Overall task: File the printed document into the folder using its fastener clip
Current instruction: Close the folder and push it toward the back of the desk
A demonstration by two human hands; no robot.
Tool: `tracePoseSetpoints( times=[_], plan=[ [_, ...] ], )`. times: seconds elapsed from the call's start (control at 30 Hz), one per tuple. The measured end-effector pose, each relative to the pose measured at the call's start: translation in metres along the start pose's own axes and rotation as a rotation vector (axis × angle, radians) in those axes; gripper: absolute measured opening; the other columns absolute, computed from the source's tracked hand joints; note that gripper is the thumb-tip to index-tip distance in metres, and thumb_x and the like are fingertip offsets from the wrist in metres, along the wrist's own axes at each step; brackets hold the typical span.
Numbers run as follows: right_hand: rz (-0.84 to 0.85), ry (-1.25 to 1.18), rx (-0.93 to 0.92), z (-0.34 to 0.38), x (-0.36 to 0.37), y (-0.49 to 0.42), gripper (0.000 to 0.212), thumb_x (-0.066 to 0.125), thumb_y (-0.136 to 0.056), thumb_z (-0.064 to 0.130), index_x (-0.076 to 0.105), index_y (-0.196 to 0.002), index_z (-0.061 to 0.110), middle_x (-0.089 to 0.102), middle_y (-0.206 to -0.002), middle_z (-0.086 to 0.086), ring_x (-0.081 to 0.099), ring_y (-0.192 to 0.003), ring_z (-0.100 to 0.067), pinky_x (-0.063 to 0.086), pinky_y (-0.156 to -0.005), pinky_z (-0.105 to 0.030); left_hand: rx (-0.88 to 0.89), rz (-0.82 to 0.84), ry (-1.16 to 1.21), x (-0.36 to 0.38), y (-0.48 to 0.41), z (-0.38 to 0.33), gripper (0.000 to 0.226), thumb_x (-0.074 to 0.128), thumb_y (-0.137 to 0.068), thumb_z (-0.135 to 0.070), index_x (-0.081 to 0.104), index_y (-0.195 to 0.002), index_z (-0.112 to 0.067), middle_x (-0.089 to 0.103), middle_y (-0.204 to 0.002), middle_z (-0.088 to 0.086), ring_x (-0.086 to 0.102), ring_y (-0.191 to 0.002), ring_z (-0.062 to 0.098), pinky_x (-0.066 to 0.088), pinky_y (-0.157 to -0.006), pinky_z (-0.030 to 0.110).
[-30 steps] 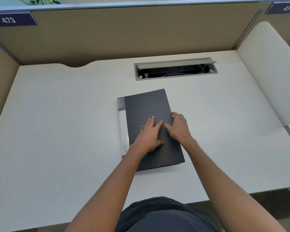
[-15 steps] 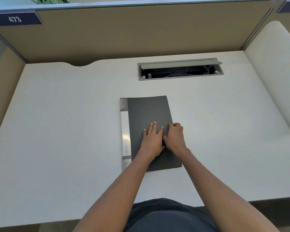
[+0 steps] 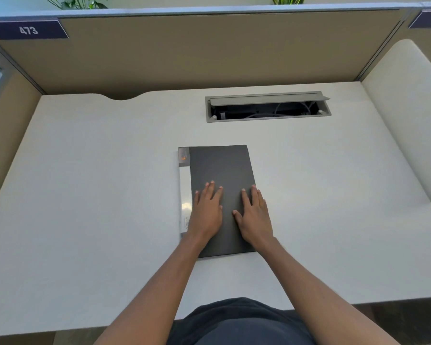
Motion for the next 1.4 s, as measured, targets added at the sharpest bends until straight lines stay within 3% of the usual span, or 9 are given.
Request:
tracePoseSetpoints(
  times=[0.23,0.43,0.67,0.77,0.83,1.0,1.13,1.27,1.4],
  plan=[
    [0.022,-0.031,-0.006,-0.004,0.017,0.003,0.066,0.033,-0.108,0.044,0.009,-0.164,0.020,-0.004,-0.172,-0.009,-0.005,-0.159,-0.027,0.006,-0.130,-0.041,-0.413,-0.154,0.092,-0.020,0.027,0.034,0.063,0.047,-0.104,-0.029,0.026,-0.161,-0.013,0.023,-0.167,0.020,0.021,-0.155,0.035,0.025,-0.125,0.046],
    [0.021,0.022,0.004,-0.002,0.022,0.002,0.066,0.030,-0.109,0.043,0.004,-0.164,0.017,-0.007,-0.171,-0.013,-0.008,-0.159,-0.030,0.007,-0.130,-0.043,-0.479,-0.165,0.173,-0.029,0.028,0.028,0.063,0.051,-0.101,-0.024,0.029,-0.158,-0.012,0.054,-0.145,0.012,0.048,-0.132,0.035,0.045,-0.105,0.047],
    [0.008,0.058,0.007,-0.002,0.018,0.003,0.066,0.032,-0.108,0.045,0.006,-0.164,0.020,-0.004,-0.172,-0.011,-0.004,-0.159,-0.028,0.010,-0.130,-0.038,-0.753,-0.271,0.734,-0.045,0.014,0.030,0.067,0.064,-0.094,-0.012,0.038,-0.156,-0.007,0.055,-0.148,0.017,0.051,-0.137,0.036,0.044,-0.112,0.042],
    [-0.003,0.056,0.009,-0.003,0.015,0.002,0.066,0.034,-0.107,0.047,0.010,-0.164,0.022,-0.001,-0.172,-0.008,0.000,-0.160,-0.026,0.016,-0.129,-0.037,-0.788,-0.307,0.905,-0.051,0.014,0.039,0.033,0.068,-0.087,-0.004,0.066,-0.120,0.001,0.069,-0.115,0.021,0.065,-0.105,0.042,0.052,-0.085,0.039],
    [-0.002,0.036,0.016,-0.003,0.012,0.001,0.067,0.038,-0.106,0.048,0.013,-0.164,0.024,0.002,-0.172,-0.006,0.003,-0.159,-0.025,0.019,-0.128,-0.036,-0.741,-0.296,1.002,-0.054,0.015,0.046,0.007,0.068,-0.086,-0.001,0.070,-0.092,-0.006,0.072,-0.095,0.012,0.067,-0.086,0.037,0.055,-0.076,0.041],
    [-0.020,-0.173,0.071,-0.003,0.001,-0.002,0.061,0.053,-0.102,0.042,0.034,-0.158,0.026,0.019,-0.168,-0.004,0.015,-0.156,-0.023,0.029,-0.124,-0.038,-0.690,-0.157,1.076,-0.059,0.018,0.052,0.049,0.070,-0.093,-0.004,0.059,-0.137,-0.023,0.072,-0.115,0.010,0.072,-0.101,0.034,0.060,-0.091,0.054],
    [-0.063,-0.418,0.153,-0.008,-0.012,-0.012,0.048,0.063,-0.099,0.029,0.055,-0.145,0.020,0.037,-0.157,-0.013,0.034,-0.147,-0.029,0.030,-0.122,-0.036,-0.703,-0.154,1.190,-0.053,0.020,0.058,0.048,0.068,-0.094,-0.001,0.060,-0.136,-0.022,0.075,-0.116,0.017,0.074,-0.098,0.035,0.061,-0.081,0.046],
    [-0.087,-0.559,0.235,-0.014,-0.028,-0.022,0.054,0.071,-0.093,0.021,0.055,-0.145,0.016,0.047,-0.149,-0.013,0.046,-0.139,-0.028,0.035,-0.119,-0.037,-0.727,-0.109,1.325,-0.055,0.022,0.059,0.045,0.064,-0.096,0.002,0.062,-0.134,-0.022,0.077,-0.106,0.008,0.076,-0.088,0.027,0.061,-0.062,0.033],
    [-0.062,-0.668,0.295,-0.017,-0.032,-0.026,0.063,0.074,-0.090,0.019,0.051,-0.148,0.021,0.053,-0.148,-0.004,0.051,-0.136,-0.023,0.041,-0.111,-0.032,-0.749,-0.092,1.397,-0.054,0.025,0.064,0.045,0.063,-0.097,0.003,0.061,-0.136,-0.018,0.072,-0.117,0.012,0.073,-0.095,0.031,0.062,-0.073,0.038]
  ],
)
Point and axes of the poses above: each hand's wrist, its own y-axis away from the middle knuckle, its own x-axis out of the palm, z = x × y, the point moved 1 cm from there along -y, towards the middle knuckle
